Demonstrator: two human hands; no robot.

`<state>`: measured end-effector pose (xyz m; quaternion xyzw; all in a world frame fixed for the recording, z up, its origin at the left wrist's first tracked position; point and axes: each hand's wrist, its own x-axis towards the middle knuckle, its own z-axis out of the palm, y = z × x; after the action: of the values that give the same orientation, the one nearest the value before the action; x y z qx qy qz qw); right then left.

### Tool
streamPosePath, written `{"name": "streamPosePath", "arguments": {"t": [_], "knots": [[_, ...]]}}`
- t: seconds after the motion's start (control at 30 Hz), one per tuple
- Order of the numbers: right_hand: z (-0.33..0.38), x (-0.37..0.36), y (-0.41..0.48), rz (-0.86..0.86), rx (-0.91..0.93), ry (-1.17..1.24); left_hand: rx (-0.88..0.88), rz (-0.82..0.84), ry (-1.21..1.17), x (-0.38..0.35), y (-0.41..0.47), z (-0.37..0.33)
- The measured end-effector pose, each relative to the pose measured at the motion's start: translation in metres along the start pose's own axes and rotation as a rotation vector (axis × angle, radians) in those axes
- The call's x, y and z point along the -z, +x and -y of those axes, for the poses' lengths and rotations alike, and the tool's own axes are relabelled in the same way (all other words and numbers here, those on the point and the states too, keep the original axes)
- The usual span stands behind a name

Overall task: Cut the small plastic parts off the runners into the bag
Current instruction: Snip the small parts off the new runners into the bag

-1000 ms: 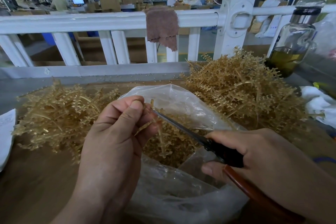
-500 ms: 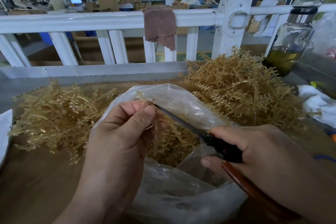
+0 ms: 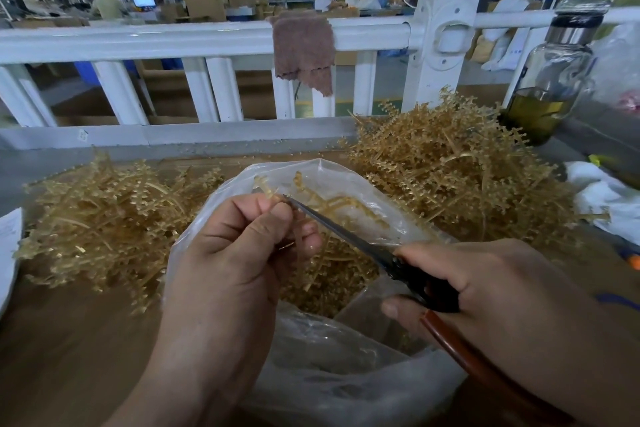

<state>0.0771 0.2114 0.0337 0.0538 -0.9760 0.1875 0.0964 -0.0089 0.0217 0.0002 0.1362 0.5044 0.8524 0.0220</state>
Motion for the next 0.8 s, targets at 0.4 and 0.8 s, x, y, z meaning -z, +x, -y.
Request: {"name": "streamPosePath", "arguments": {"t": [0.4,0.8], "knots": [[0.0038,0.0001,-0.0008,0.037,-0.027,0.041,0.018,0.017,0.029,0.0016,-0.0007,0.0003],[-0.0002,-0.0016,0.0028,0.079,-0.102,0.114,0.015,-0.038,0.017,0.0013,0.0005,0.0036]]}}
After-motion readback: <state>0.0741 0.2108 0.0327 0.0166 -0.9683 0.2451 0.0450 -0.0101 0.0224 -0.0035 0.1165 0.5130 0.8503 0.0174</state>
